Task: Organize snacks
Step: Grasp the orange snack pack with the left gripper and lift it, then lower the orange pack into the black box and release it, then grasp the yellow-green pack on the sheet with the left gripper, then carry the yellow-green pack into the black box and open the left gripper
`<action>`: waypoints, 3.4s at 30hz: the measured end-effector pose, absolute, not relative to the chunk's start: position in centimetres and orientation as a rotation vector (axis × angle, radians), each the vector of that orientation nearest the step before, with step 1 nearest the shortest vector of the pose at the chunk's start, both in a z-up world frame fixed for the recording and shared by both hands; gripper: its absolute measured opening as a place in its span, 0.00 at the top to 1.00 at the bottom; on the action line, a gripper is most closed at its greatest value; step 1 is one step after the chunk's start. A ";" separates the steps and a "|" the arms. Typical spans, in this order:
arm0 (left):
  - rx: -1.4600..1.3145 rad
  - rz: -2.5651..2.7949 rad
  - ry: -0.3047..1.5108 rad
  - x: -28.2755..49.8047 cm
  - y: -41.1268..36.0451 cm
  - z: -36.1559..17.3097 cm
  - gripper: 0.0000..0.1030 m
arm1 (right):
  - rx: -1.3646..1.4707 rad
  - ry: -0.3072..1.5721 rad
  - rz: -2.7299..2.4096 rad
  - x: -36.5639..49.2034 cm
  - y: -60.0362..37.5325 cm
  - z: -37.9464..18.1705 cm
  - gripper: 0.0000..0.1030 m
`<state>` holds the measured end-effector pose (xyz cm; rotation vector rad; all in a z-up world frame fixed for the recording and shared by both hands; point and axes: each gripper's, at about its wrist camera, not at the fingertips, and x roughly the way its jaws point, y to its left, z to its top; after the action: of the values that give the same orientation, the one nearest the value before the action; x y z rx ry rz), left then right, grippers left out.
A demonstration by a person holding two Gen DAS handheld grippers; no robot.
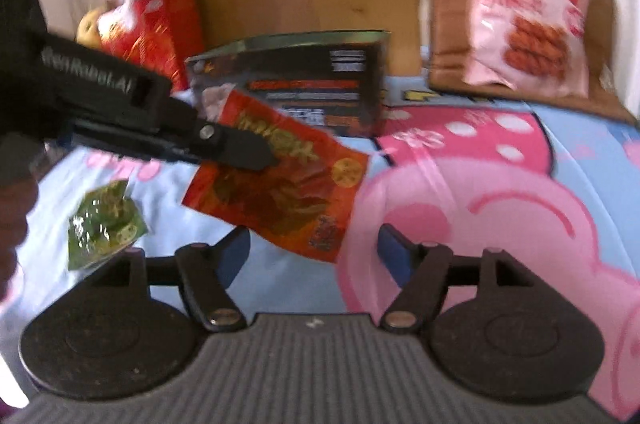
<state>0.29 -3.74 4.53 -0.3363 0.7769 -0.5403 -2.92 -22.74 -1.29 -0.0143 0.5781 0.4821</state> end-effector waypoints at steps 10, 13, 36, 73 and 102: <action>-0.335 -0.553 0.678 1.0 -1.4 7.6 0.84 | -0.062 0.473 0.464 -2.1 -20.3 -0.2 0.82; -0.371 -0.541 0.634 2.6 0.1 9.4 0.84 | -0.072 0.409 0.452 -1.1 -19.7 1.6 0.83; -0.469 -0.298 0.757 -2.0 9.7 5.0 0.43 | 0.191 0.695 0.792 -2.9 -17.2 0.8 0.60; -0.476 -0.473 0.647 -1.9 5.5 8.5 0.91 | -0.125 0.413 0.566 -5.8 -14.1 1.9 0.79; -0.171 -0.114 0.572 -2.2 -0.3 6.6 0.53 | 0.247 0.492 0.307 -4.3 -21.3 0.7 0.50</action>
<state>-2.22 -0.35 6.61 -0.1712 0.5722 -0.1142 -4.30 -21.30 0.67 0.2465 0.4916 0.3074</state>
